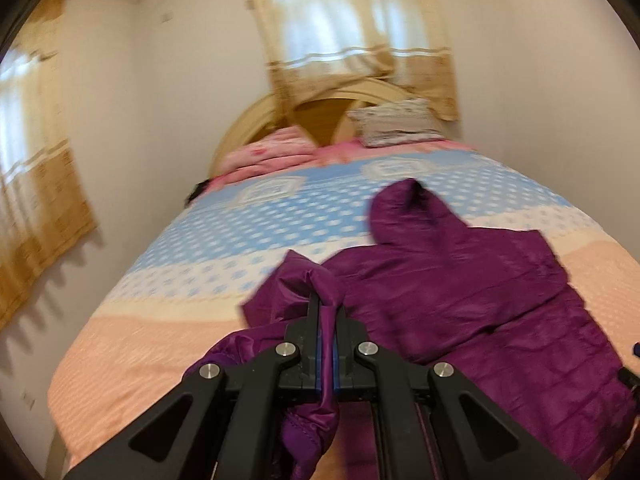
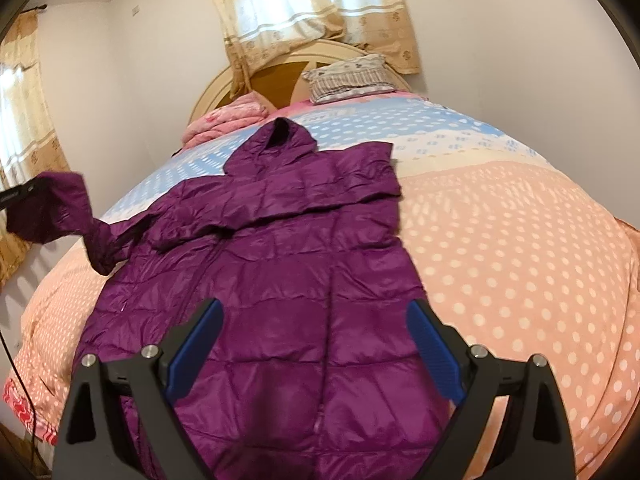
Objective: Fold large clothes
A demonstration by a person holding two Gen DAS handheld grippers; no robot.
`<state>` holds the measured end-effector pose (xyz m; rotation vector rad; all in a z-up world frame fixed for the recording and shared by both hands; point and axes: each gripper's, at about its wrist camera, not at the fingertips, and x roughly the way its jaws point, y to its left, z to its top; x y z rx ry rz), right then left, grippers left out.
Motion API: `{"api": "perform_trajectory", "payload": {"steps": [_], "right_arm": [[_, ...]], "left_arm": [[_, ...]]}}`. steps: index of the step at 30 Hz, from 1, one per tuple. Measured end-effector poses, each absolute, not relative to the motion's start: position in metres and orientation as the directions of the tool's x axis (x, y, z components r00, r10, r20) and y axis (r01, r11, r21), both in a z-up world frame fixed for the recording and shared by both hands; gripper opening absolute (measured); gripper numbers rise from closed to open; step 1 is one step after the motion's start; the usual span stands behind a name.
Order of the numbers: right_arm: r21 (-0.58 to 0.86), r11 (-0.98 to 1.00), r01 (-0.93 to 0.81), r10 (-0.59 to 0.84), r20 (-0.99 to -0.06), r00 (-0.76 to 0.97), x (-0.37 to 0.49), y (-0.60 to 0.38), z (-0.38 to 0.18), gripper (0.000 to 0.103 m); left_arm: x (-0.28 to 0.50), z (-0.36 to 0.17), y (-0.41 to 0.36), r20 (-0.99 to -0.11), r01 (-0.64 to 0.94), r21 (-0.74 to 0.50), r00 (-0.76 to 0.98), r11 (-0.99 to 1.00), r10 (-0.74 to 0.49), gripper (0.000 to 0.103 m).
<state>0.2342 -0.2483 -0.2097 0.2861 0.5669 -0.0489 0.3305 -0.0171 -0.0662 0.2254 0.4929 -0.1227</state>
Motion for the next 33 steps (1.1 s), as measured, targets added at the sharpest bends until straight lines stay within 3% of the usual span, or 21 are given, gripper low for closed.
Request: {"api": "perform_trajectory", "payload": {"steps": [7, 10, 11, 12, 14, 15, 20, 26, 33], "right_arm": [[0.264, 0.954, 0.139, 0.022, -0.526, 0.85, 0.228, -0.256, -0.215, 0.095], [0.275, 0.95, 0.146, 0.024, -0.533, 0.846, 0.227, -0.262, -0.219, 0.095], [0.278, 0.949, 0.149, 0.025, -0.535, 0.844, 0.227, -0.263, -0.221, 0.095], [0.281, 0.947, 0.154, 0.024, -0.539, 0.842, 0.227, -0.265, -0.222, 0.095], [0.285, 0.945, 0.162, 0.021, -0.546, 0.838, 0.227, -0.268, -0.225, 0.095], [0.284, 0.944, 0.166, 0.018, -0.548, 0.837, 0.226, -0.269, -0.226, 0.095], [0.274, 0.946, 0.175, 0.008, -0.56, 0.829, 0.226, -0.273, -0.225, 0.095], [0.242, 0.963, 0.116, 0.045, -0.573, 0.818, 0.241, -0.268, -0.2, 0.095], [0.237, 0.971, -0.017, 0.163, -0.611, 0.775, 0.303, -0.25, -0.171, 0.095]], "left_arm": [[0.339, -0.086, -0.131, -0.47, 0.294, 0.237, 0.869, 0.926, -0.155, 0.003], [0.341, -0.096, -0.171, -0.476, 0.301, 0.288, 0.869, 0.909, -0.137, 0.011], [0.341, -0.098, -0.179, -0.478, 0.308, 0.288, 0.866, 0.907, -0.143, 0.028], [0.34, -0.1, -0.184, -0.473, 0.309, 0.286, 0.869, 0.907, -0.147, 0.058], [0.334, -0.098, -0.195, -0.42, 0.282, 0.289, 0.896, 0.915, -0.143, 0.091], [0.33, -0.096, -0.197, -0.386, 0.269, 0.291, 0.911, 0.918, -0.145, 0.095], [0.33, -0.093, -0.185, -0.389, 0.269, 0.27, 0.909, 0.924, -0.151, 0.096], [0.349, -0.111, -0.101, -0.417, 0.123, 0.206, 0.909, 0.971, -0.026, 0.096], [0.371, -0.167, -0.028, -0.537, -0.007, 0.196, 0.836, 0.981, 0.114, 0.096]]}}
